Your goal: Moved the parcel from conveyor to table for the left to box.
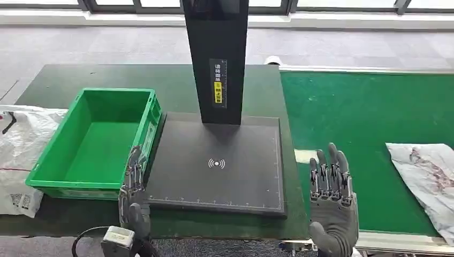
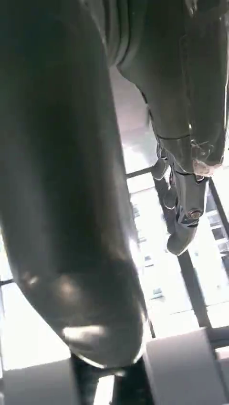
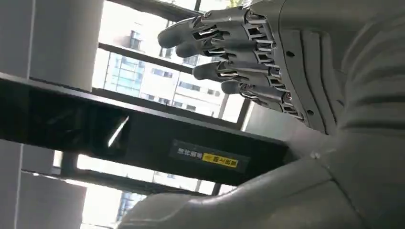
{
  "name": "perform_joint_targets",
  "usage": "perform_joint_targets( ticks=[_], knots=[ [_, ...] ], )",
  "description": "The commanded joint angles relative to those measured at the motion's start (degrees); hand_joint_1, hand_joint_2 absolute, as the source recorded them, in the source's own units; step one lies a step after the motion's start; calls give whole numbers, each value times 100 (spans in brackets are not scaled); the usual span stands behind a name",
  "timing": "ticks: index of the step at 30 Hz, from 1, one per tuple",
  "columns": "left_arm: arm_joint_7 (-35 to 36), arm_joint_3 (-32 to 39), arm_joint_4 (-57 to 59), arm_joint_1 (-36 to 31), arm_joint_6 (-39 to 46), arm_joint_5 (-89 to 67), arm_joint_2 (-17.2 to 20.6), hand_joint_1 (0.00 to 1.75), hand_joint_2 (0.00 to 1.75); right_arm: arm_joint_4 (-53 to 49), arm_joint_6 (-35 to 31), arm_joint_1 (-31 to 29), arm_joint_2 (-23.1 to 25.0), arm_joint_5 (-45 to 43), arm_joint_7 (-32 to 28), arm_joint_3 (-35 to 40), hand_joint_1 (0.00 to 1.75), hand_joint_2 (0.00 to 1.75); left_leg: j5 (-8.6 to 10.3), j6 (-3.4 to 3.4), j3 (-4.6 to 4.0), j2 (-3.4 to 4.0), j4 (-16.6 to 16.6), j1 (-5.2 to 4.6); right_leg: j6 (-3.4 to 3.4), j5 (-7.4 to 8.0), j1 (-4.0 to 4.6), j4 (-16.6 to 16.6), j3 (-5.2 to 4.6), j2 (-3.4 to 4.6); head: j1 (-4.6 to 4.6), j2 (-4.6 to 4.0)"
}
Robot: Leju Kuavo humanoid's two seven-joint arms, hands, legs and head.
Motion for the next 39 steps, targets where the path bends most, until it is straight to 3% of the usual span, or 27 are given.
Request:
perform_joint_targets(
  ticks=[1,4,5,7,8,9,13,14,16,21,23,25,28,31,37,39],
  knots=[
    [0,-524,458,-174,496,265,718,0,0,1103,-671,-463,-261,371,28,-347,0,175,6,2,16,-1,-15,2,-1,7,2,-17,14,2,0,0],
    [0,-524,458,-174,496,265,718,0,0,1103,-671,-463,-261,371,28,-347,0,175,12,5,14,-7,-22,0,1,11,1,-24,15,-5,0,0],
    [0,-770,487,-328,123,434,827,0,0,1395,-1238,-491,-122,1184,217,-984,0,175,6,3,14,-1,-15,0,0,6,0,-16,13,1,0,0],
    [0,-755,575,-442,-79,282,622,0,0,1483,-1220,-621,-109,1719,554,-1806,0,175,10,4,14,-18,-17,-1,1,6,-1,-19,18,-14,0,0],
    [0,-748,596,-537,-318,214,484,0,0,1698,-1549,-779,-188,2625,1040,-2358,0,175,16,7,11,-35,-19,0,3,8,0,-26,22,-31,0,0],
    [0,-685,639,-568,-374,122,378,0,0,1794,-1374,-887,-197,2663,912,-2648,0,175,11,6,7,-29,-8,0,3,4,-1,-16,12,-26,0,0],
    [0,-649,616,-555,-417,100,357,0,0,1844,-1292,-943,-113,2834,863,-2798,0,175,19,14,8,-28,-20,-5,8,17,-6,-33,20,-26,0,0],
    [0,-678,574,-558,-457,171,379,0,0,1991,-1840,-994,-178,3764,1322,-2940,0,175,10,9,8,-16,-9,-7,8,11,-8,-20,16,-15,0,0],
    [0,-723,618,-597,-386,213,392,0,0,2551,-2047,-1223,-580,4296,1793,-3233,0,175,8,6,8,-12,-8,-8,8,12,-10,-18,14,-10,0,0],
    [0,-744,644,-616,-362,216,386,0,0,2899,-2045,-1377,-782,4206,1642,-3423,0,175,14,9,11,-27,-13,-11,10,15,-10,-28,17,-23,0,0],
    [0,-759,651,-627,-308,224,400,0,0,3120,-2041,-1455,-929,4699,2094,-3457,0,175,12,10,11,-19,-13,-11,10,16,-10,-28,18,-15,0,0],
    [0,-809,691,-672,-259,342,444,0,0,3929,-2083,-1734,-1483,4967,2347,-3628,0,175,9,9,13,-6,-12,-10,9,17,-10,-25,15,-2,0,0],
    [0,-728,974,-789,-379,619,360,0,0,5050,-2506,-1897,-2197,6538,3401,-3950,0,175,14,12,14,-12,-14,-11,12,20,-9,-31,17,-8,0,0],
    [0,-656,1259,-952,-449,655,291,0,0,5990,-2519,-2033,-2531,6651,3102,-4609,0,175,24,21,12,-55,-20,-14,17,18,-14,-44,34,-51,0,0],
    [0,-658,1241,-935,-451,657,298,0,0,5967,-2572,-2072,-2432,6738,3064,-4659,0,175,5,16,4,-20,-3,-23,19,18,-24,-22,13,-12,0,0],
    [0,-527,1496,-1011,-719,693,221,0,0,6243,-2285,-2122,-2512,6756,3154,-5003,0,175,4,16,5,-15,-3,-24,18,17,-24,-21,8,-8,0,0]
  ],
)
